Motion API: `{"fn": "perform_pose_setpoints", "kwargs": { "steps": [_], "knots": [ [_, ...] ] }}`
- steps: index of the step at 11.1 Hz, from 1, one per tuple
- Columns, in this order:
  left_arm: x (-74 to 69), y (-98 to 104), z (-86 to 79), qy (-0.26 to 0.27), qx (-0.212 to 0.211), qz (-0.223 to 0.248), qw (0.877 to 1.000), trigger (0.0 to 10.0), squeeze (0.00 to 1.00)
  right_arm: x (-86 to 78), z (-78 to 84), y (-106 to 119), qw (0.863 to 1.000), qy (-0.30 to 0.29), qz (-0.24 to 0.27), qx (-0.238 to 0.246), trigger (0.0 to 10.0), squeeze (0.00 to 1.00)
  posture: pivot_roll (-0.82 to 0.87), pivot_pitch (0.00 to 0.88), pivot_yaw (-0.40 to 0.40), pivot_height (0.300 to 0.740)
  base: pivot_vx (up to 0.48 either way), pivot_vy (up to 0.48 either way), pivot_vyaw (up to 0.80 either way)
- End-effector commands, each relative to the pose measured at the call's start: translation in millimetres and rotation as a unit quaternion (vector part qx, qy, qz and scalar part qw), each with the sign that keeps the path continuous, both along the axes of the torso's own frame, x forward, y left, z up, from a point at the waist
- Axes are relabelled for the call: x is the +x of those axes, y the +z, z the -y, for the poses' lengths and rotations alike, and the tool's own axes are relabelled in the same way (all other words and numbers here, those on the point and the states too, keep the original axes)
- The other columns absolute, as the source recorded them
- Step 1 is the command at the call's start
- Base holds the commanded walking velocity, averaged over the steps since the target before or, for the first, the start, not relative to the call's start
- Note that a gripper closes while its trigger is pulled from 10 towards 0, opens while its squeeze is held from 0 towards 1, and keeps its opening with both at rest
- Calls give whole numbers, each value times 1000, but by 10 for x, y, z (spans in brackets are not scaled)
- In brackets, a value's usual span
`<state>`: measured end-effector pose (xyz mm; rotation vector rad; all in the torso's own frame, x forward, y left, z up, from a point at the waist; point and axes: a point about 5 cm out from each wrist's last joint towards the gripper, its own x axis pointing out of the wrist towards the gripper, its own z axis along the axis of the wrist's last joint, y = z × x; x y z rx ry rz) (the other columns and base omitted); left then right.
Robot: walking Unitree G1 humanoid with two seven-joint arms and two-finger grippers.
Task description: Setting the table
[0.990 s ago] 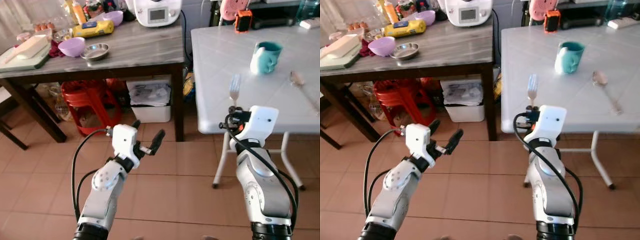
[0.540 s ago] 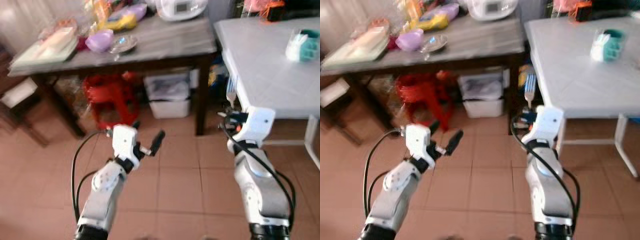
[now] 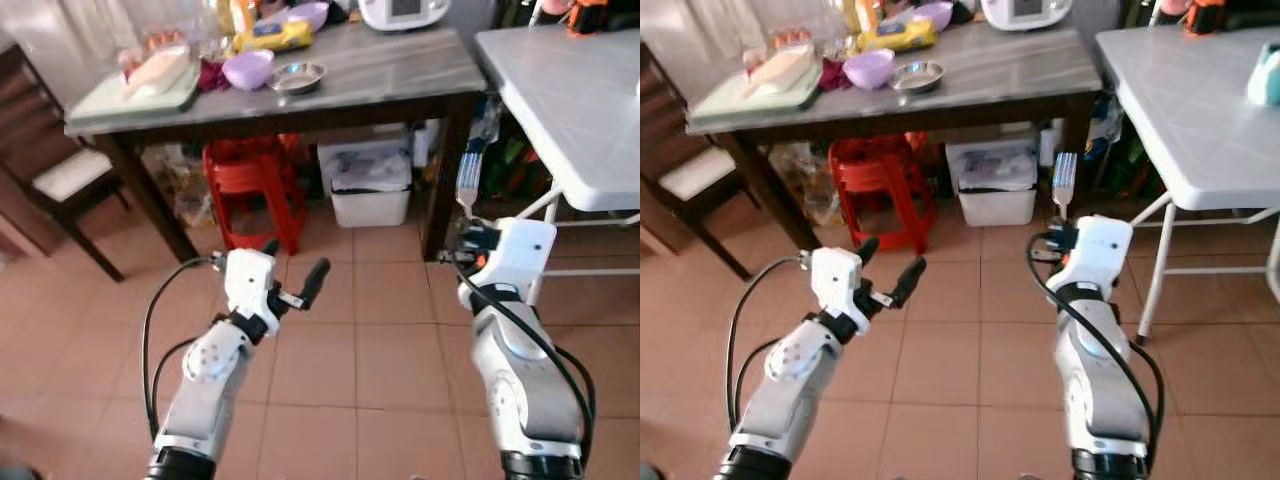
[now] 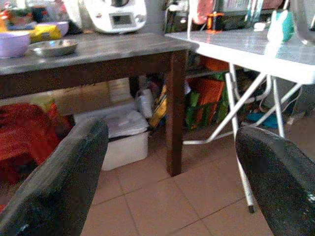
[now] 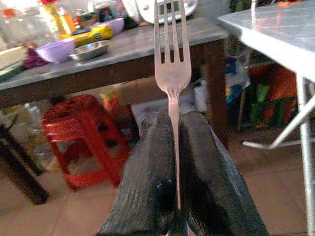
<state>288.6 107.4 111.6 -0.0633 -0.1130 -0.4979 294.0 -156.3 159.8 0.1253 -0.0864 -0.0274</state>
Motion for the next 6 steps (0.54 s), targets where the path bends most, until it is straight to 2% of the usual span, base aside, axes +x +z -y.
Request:
{"fn": "perform_pose_setpoints", "kwargs": {
  "steps": [1,6],
  "knots": [
    [2,19,-51,5,2,6,1000,10000,0,-3,-41,54,1000,10,12,0,10000,0,-107,92,130,740,0,0,0],
    [6,13,-42,-3,-1,5,1000,10000,0,-5,-49,53,1000,17,11,-2,10000,0,-112,90,129,740,358,0,0]
  ]
}}
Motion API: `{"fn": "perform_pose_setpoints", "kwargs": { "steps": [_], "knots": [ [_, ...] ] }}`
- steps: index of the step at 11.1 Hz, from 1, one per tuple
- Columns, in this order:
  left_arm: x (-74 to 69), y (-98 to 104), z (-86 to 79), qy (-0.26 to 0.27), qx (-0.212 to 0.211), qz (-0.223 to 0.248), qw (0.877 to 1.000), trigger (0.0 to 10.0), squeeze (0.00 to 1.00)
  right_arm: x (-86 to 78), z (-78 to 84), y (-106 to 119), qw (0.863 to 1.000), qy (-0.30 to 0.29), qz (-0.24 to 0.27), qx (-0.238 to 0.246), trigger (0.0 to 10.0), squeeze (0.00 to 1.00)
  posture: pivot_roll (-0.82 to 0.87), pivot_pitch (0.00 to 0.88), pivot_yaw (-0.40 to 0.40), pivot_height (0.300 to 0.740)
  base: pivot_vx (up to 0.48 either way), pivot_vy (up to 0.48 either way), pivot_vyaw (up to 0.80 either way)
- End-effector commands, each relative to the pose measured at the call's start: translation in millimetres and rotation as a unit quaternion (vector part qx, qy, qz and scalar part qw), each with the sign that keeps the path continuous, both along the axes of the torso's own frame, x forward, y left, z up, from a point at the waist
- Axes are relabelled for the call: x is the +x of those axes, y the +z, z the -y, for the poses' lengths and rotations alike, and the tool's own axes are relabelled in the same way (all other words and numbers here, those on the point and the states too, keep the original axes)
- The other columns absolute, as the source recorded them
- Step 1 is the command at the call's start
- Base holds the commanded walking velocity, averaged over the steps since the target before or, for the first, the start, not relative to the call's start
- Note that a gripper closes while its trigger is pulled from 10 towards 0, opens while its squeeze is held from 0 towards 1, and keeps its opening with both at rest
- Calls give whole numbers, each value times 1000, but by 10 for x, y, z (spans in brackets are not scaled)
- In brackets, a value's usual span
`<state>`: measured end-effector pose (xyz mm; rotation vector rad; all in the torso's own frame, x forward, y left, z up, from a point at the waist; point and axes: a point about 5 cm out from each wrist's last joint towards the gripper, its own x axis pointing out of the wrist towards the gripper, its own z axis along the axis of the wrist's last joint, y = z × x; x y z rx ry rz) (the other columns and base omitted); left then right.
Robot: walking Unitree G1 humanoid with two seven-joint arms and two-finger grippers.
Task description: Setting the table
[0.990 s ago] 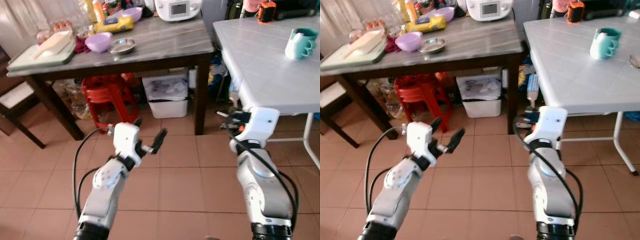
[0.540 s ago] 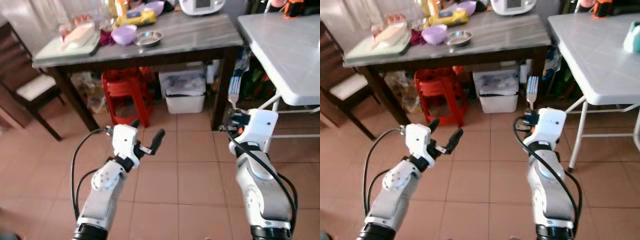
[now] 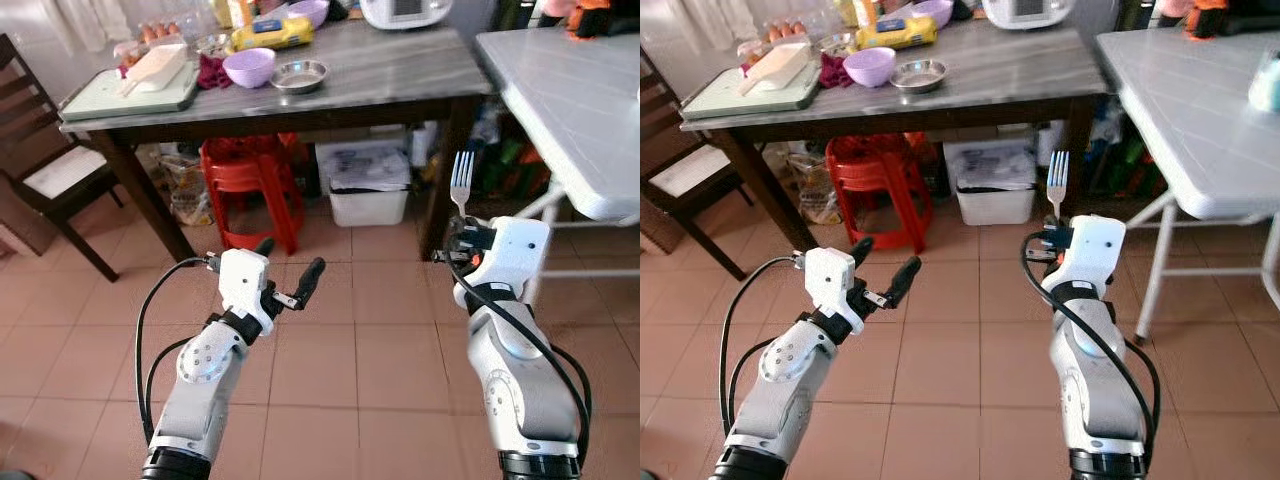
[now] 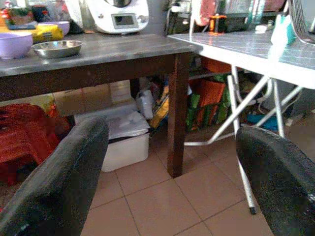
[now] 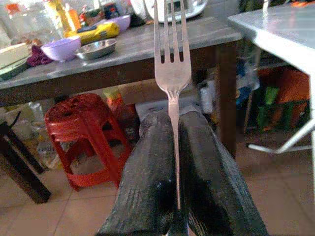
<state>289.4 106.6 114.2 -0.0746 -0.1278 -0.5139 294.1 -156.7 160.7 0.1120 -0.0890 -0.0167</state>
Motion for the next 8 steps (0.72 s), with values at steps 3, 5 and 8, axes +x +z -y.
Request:
{"fn": "perform_pose_setpoints", "kwargs": {
  "steps": [3,5,8],
  "knots": [
    [9,-15,-36,3,6,-2,1000,10000,0,5,-60,67,1000,13,17,1,10000,0,-111,87,130,740,400,0,0],
    [9,-21,-34,3,6,-3,1000,10000,0,-2,-67,64,1000,13,17,2,10000,0,-111,87,132,740,407,0,209],
    [19,-20,-13,-2,6,-3,1000,10000,0,9,-57,56,1000,10,17,3,10000,0,-114,84,137,740,406,0,0]
  ]
}}
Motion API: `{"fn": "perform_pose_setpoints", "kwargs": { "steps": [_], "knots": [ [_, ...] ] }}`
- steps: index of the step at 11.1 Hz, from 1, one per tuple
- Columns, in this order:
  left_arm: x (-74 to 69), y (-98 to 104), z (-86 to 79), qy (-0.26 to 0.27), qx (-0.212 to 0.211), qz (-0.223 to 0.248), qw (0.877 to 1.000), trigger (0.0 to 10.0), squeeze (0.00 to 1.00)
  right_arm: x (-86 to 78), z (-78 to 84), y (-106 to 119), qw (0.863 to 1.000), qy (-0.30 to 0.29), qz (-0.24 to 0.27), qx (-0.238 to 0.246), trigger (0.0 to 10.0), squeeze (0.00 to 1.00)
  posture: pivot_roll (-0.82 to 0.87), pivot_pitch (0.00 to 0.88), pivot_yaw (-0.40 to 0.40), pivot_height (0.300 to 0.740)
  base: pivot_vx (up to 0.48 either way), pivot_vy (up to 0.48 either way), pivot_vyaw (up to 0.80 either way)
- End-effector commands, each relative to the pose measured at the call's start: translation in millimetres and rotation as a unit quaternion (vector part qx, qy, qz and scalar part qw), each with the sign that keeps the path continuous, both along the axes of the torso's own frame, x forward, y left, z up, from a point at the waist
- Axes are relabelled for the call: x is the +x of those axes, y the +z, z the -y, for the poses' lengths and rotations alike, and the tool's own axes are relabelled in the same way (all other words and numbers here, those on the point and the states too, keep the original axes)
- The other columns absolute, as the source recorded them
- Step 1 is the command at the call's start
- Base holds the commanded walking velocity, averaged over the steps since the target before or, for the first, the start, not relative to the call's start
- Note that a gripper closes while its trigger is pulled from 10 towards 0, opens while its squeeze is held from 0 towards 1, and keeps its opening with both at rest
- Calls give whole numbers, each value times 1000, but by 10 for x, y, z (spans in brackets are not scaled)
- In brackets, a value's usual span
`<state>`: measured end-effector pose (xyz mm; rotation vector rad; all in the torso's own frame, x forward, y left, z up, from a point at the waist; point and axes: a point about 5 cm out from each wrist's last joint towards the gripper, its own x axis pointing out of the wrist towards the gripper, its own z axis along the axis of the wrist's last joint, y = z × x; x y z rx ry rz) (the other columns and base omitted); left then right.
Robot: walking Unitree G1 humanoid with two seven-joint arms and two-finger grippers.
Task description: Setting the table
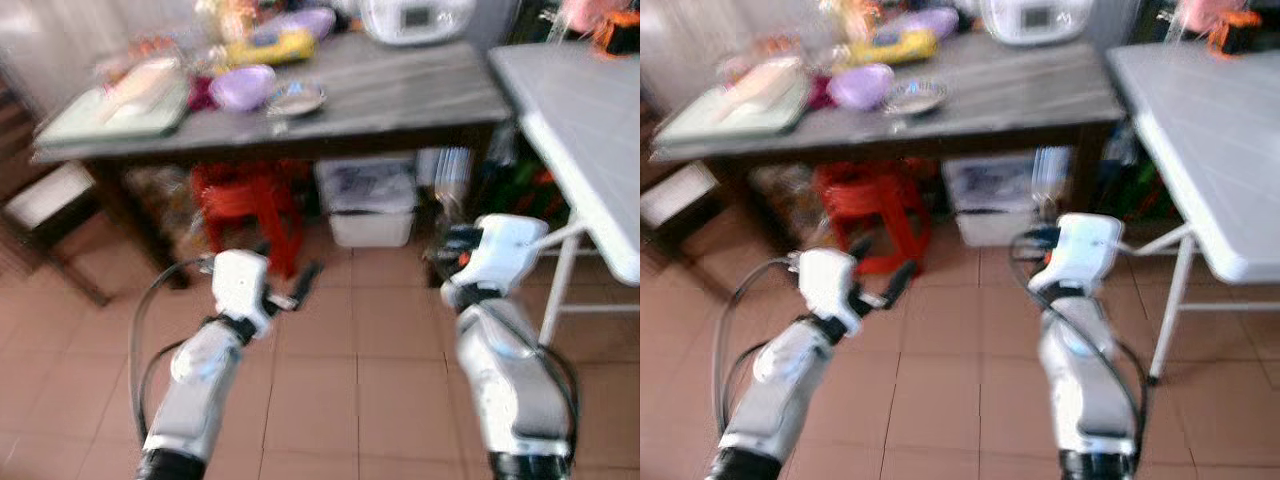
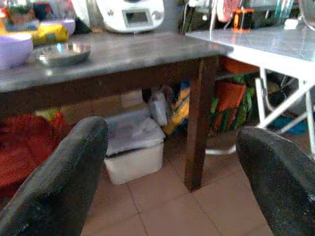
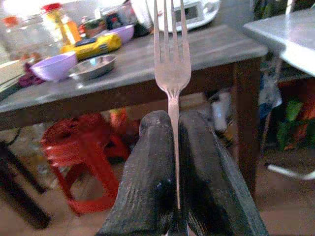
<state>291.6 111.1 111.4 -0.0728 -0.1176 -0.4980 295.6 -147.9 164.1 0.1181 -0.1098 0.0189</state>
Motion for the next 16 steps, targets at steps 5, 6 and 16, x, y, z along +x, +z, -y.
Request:
{"fn": "perform_pose_setpoints", "kwargs": {
  "steps": [5,6,16],
  "knots": [
    [35,35,23,17,9,14,1000,10000,0,-15,56,33,1000,-9,11,-1,10000,0,-119,81,133,740,397,0,340],
    [93,54,-102,69,25,26,997,10000,0,-27,69,21,1000,-10,10,-3,10000,0,-119,81,131,740,349,0,0],
    [-219,-184,-510,119,73,-2,990,10000,0,-349,340,-173,998,-56,-18,-13,10000,0,-123,87,131,740,319,0,-88]
  ]
}}
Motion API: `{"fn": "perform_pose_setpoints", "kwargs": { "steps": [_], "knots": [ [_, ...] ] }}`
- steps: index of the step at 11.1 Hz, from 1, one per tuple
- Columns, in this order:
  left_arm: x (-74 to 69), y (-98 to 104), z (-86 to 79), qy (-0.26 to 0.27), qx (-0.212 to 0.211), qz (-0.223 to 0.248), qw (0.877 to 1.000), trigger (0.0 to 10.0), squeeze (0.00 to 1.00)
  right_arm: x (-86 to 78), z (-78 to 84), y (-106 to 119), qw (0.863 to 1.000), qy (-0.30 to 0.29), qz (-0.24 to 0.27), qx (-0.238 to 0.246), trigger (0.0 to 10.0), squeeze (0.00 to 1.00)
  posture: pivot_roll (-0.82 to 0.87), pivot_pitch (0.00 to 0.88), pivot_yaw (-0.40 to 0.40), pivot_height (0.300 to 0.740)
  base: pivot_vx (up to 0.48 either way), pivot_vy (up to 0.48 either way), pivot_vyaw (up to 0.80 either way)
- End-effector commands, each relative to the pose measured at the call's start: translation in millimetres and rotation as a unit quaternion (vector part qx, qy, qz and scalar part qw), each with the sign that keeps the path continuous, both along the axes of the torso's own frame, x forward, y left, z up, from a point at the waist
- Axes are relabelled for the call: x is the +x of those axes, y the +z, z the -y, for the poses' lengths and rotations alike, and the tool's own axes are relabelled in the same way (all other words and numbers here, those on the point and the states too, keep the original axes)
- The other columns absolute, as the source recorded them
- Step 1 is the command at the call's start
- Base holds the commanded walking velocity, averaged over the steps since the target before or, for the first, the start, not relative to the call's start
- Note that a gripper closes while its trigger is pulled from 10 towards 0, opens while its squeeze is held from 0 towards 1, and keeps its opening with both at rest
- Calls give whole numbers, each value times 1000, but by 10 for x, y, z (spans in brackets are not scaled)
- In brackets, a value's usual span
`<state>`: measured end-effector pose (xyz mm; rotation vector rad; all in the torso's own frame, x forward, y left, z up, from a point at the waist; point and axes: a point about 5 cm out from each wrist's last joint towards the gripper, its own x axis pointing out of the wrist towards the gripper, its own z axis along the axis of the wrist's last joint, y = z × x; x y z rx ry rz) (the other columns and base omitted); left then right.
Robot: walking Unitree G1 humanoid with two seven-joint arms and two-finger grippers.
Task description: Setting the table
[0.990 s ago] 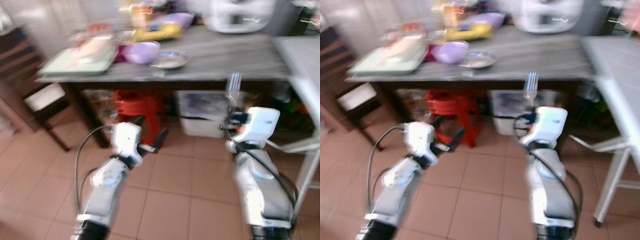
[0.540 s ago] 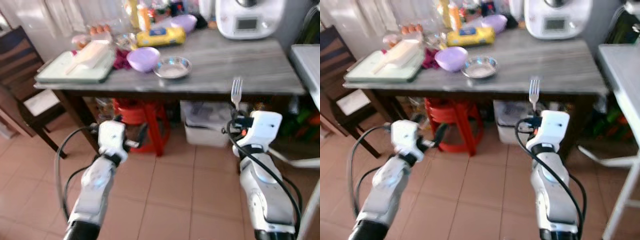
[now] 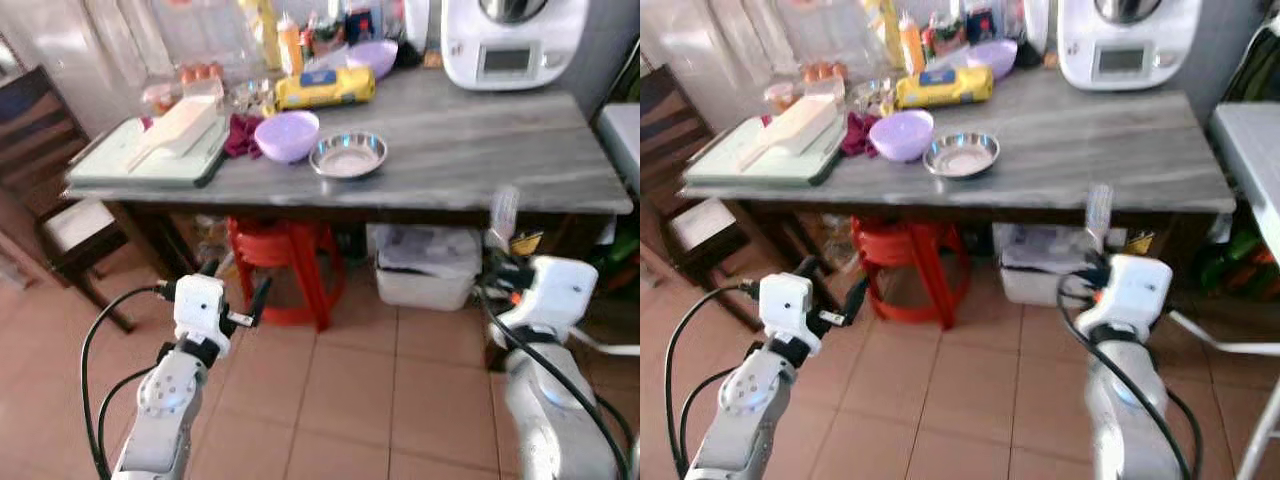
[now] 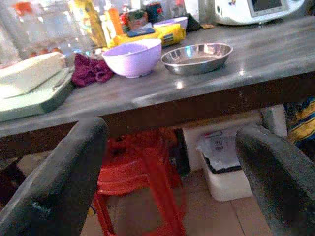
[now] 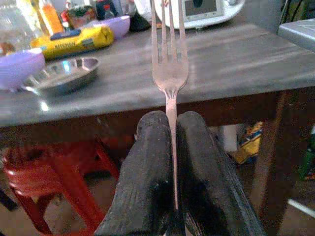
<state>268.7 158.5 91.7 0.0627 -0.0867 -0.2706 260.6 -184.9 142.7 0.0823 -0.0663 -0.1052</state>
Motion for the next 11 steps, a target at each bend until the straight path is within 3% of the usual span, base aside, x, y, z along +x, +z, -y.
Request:
{"fn": "perform_pose_setpoints", "kwargs": {
  "steps": [1,11],
  "knots": [
    [23,27,-18,0,8,1,1000,10000,0,20,-48,71,1000,7,13,3,10000,0,-124,86,133,740,319,0,-431],
    [0,16,79,-26,0,-7,1000,10000,0,42,-129,65,1000,18,12,2,10000,0,-111,96,140,740,349,0,0]
  ]
}}
